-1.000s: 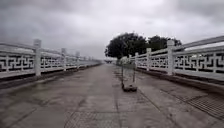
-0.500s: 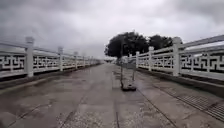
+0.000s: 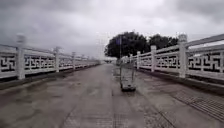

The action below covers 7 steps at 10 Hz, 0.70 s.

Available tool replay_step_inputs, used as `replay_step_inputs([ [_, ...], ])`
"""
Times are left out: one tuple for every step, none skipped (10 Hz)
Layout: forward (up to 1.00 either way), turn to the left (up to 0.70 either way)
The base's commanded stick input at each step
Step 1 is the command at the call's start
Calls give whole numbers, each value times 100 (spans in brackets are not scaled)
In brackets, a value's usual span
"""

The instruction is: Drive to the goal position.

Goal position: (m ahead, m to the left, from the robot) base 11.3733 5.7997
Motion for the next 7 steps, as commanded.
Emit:
replay_step_inputs([
  [69,1],
  [69,1],
  [69,1],
  [69,1],
  [69,1],
  [69,1],
  [69,1],
])
